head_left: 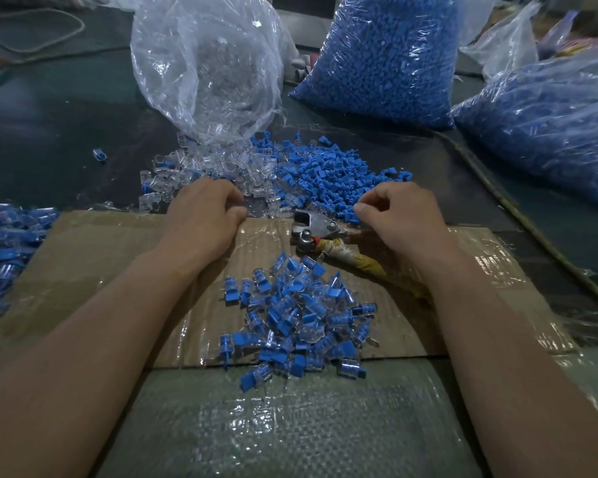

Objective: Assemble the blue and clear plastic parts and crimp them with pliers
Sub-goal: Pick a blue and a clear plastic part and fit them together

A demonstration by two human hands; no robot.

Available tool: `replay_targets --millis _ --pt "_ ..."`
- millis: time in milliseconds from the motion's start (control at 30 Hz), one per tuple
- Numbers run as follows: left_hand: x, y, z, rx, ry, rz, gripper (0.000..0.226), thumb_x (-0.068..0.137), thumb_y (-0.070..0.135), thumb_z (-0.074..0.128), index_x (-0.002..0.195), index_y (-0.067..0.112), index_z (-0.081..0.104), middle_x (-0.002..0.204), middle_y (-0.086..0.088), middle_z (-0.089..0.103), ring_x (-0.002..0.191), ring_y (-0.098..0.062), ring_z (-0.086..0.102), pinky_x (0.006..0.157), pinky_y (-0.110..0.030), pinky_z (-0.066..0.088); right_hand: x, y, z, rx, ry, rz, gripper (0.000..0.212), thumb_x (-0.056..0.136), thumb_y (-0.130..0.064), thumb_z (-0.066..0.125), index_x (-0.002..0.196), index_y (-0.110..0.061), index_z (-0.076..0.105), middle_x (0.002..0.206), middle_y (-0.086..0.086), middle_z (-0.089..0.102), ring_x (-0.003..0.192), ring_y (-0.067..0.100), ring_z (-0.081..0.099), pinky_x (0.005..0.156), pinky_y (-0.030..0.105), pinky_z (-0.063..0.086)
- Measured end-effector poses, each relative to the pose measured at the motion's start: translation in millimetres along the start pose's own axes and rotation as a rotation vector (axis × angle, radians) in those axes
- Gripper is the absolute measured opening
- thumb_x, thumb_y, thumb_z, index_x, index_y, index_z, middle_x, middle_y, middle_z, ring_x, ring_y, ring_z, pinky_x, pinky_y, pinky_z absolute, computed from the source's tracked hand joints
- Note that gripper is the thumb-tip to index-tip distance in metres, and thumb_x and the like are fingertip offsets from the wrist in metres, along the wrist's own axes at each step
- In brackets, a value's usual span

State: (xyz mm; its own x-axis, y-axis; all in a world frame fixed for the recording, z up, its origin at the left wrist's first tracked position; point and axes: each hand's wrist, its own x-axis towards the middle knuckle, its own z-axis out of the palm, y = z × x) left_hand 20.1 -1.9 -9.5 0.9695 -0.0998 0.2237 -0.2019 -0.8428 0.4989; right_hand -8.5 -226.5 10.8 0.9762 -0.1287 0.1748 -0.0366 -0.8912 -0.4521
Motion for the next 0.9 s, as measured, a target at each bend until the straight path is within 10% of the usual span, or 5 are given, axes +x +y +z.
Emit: replay_targets --millis 500,900 --pt "-9.0 8.5 -8.0 -0.809 0.073 -0.147 0.01 0.082 0.009 0.067 0.08 0.018 0.061 0.066 -0.001 0.07 0.055 -0.01 0.065 0.048 -0.017 0.049 7.3 1.8 5.6 -0.158 -0.055 -0.026 0.021 0.095 -0.028 0.047 0.083 -0.016 0.059 0.084 0.0 0.06 0.07 0.012 0.051 0.065 0.03 0.04" --pt "-19.6 26.2 -14.5 -0.9 -0.134 -0.148 0.01 0.08 0.0 0.063 0.079 0.009 0.06 0.071 -0.004 0.071 0.058 -0.013 0.067 0.054 -0.021 0.055 -0.1 -0.7 -4.9 0.032 0.115 -0.095 0.013 0.088 -0.018 0.061 0.094 -0.013 0.071 0.084 -0.006 0.066 0.068 0.0 0.052 0.072 0.017 0.042"
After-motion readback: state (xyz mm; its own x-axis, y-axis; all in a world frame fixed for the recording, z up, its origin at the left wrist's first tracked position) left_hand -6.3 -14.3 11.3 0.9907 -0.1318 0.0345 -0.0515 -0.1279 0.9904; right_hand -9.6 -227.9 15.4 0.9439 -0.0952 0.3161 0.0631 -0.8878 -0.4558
